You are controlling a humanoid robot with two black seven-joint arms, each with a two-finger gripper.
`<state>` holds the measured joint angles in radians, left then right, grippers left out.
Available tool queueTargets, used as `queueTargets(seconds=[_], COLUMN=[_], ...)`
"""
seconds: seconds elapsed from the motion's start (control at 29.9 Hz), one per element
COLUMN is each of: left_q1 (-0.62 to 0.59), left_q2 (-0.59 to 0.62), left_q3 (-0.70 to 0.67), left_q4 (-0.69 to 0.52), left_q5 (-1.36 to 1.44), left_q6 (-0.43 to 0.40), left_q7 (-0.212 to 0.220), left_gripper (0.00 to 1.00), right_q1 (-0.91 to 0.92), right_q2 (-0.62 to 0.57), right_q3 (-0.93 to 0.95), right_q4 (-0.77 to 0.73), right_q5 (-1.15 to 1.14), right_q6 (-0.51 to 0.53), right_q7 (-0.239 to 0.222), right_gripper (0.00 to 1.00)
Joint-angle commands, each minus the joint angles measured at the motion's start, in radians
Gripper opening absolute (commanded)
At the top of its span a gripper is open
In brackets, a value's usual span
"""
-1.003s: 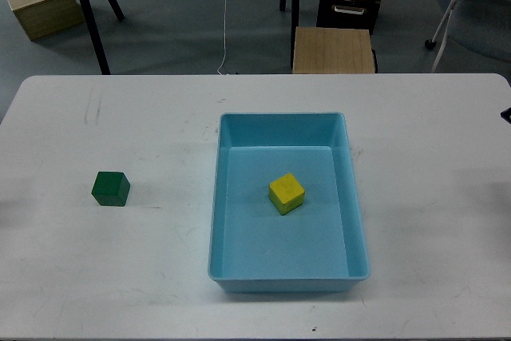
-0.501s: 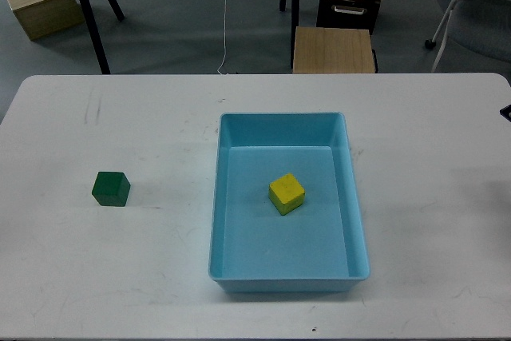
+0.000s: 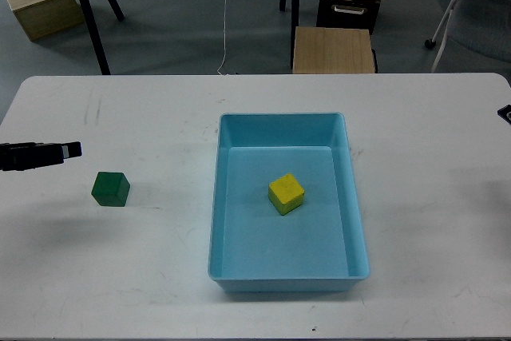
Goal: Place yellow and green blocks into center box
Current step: 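Move the left gripper toward the green cube, then close the left gripper on the green cube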
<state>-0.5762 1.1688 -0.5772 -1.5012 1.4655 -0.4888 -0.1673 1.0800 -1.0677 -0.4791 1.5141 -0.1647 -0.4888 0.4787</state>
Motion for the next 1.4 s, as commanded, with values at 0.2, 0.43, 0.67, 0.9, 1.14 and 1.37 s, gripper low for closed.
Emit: queueTargets(seconds=[0.2, 0.43, 0.67, 0.9, 1.14, 1.37], left_q1=[-0.025, -0.024, -0.027, -0.031, -0.050, -0.060], left_q2=[-0.104, -0.156, -0.208, -0.248, -0.307, -0.313], left_q3=[0.028, 0.042, 0.100, 0.151, 0.165, 0.168], left_q4=[0.111, 0.110, 0.116, 0.139, 0.173, 0.173], left_q5=[0.094, 0.137, 0.148, 0.150, 0.151, 0.154], left_q6=[0.000, 0.000, 0.000, 0.000, 0.000, 0.000], left_q7=[0.193, 0.198, 0.203, 0.232, 0.241, 0.239], left_gripper=[0.99, 0.99, 0.99, 0.99, 0.99, 0.99], right_q1=[-0.002, -0.002, -0.003, -0.006, -0.006, -0.006], right_q2=[0.003, -0.005, -0.006, -0.002, -0.001, -0.005], right_q3=[0.013, 0.013, 0.013, 0.013, 0.013, 0.013], right_q4=[0.001, 0.003, 0.001, -0.002, -0.002, 0.001], right_q5=[-0.001, 0.001, -0.001, -0.003, -0.003, -0.004], right_q6=[0.000, 0.000, 0.000, 0.000, 0.000, 0.000], right_q7=[0.000, 0.000, 0.000, 0.000, 0.000, 0.000], right_gripper=[1.00, 1.00, 1.00, 1.00, 1.00, 1.00])
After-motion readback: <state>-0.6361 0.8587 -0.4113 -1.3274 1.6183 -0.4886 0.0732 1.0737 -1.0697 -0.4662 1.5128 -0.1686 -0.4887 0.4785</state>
